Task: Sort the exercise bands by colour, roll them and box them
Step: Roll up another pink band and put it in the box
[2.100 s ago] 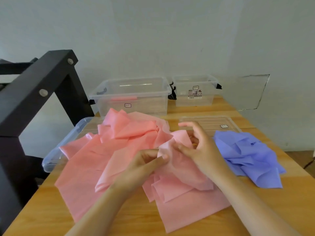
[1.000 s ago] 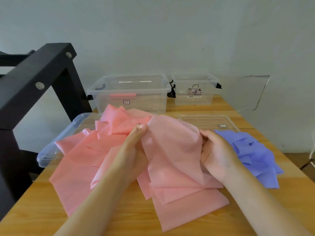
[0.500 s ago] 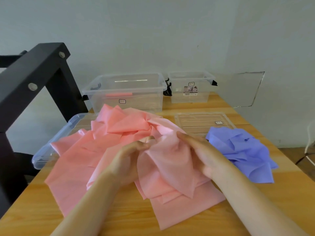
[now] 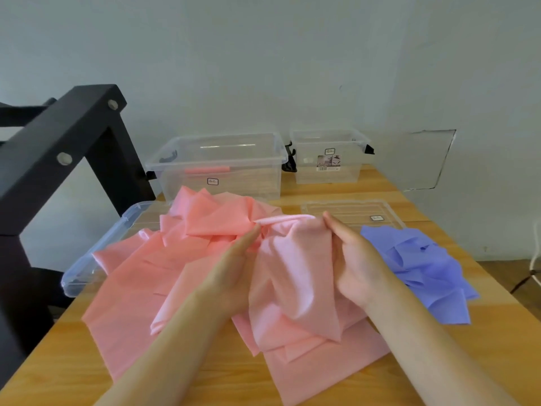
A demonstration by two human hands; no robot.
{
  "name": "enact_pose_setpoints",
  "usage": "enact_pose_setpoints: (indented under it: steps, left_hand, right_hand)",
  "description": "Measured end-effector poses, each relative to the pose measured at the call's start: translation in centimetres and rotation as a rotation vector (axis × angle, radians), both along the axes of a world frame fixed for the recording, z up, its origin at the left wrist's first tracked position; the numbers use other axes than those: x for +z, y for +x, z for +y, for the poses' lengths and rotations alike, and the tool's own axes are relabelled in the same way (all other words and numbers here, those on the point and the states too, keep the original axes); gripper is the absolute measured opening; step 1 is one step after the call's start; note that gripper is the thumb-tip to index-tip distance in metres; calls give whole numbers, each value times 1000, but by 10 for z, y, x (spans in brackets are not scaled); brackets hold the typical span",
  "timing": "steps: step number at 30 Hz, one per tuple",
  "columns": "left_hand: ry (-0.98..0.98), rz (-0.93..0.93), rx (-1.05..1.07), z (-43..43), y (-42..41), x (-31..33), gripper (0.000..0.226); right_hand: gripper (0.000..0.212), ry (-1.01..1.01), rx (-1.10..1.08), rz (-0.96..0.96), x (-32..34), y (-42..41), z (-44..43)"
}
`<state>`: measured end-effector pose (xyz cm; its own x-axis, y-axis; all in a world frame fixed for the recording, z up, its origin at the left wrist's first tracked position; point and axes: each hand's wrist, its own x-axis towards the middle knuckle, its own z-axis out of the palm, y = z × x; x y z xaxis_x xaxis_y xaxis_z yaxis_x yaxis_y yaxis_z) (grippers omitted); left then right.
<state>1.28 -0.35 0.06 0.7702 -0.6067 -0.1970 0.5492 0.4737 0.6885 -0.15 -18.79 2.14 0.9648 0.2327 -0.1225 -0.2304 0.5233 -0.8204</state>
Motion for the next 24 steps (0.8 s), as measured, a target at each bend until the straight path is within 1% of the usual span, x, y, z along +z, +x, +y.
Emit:
enact_pose_setpoints:
  steps: [2, 4, 7, 8, 9, 11, 12, 14, 15, 17, 18, 20, 21, 22, 24]
  left_hand:
    - [11, -5, 31, -2, 6, 4, 69]
    - [73, -15, 91, -9, 9, 14, 58]
    - [185, -34, 180, -19, 20, 22, 54]
    - [229, -60, 187, -22, 24, 26, 55]
    - [283, -97, 200, -26, 29, 30, 50]
    - [365, -226, 247, -34, 35, 49, 25]
    - [397, -306, 272, -37, 40, 61, 24]
    - [445, -470, 305, -44, 51, 91, 42]
    - [432, -560, 299, -48, 53, 106, 45]
    - [383, -674, 246, -56, 59, 127, 32]
    - [383, -679, 228, -60, 60, 132, 26]
    - [431, -599, 188, -69, 62, 129, 46]
    - [432, -578, 170, -71, 61, 123, 48]
    - [445, -571, 160, -73, 59, 115, 42]
    - [524, -557, 175, -69, 53, 97, 34]
  right_hand:
    - [59, 16, 41, -18, 3, -2, 0]
    - [62, 45, 42, -21, 6, -3, -2]
    - [54, 105, -3, -27, 13, -2, -5]
    - [51, 107, -24, -33, 15, -2, -6]
    - [48, 105, -49, -40, 18, -2, -7]
    - [45, 86, -94, -57, 21, -2, -11]
    - [45, 88, -110, -61, 23, -1, -12]
    - [48, 136, -122, -51, 26, -1, -13]
    - [52, 166, -121, -64, 28, -1, -13]
    - [53, 190, -120, -134, 32, -1, -17]
    - [51, 204, -110, -167, 34, -1, -19]
    - [49, 223, -79, -204, 40, -5, -25]
    - [49, 222, -70, -220, 41, -7, -28]
    - [49, 215, -61, -241, 40, -8, -31]
    - [47, 118, -67, -258, 37, -11, -35]
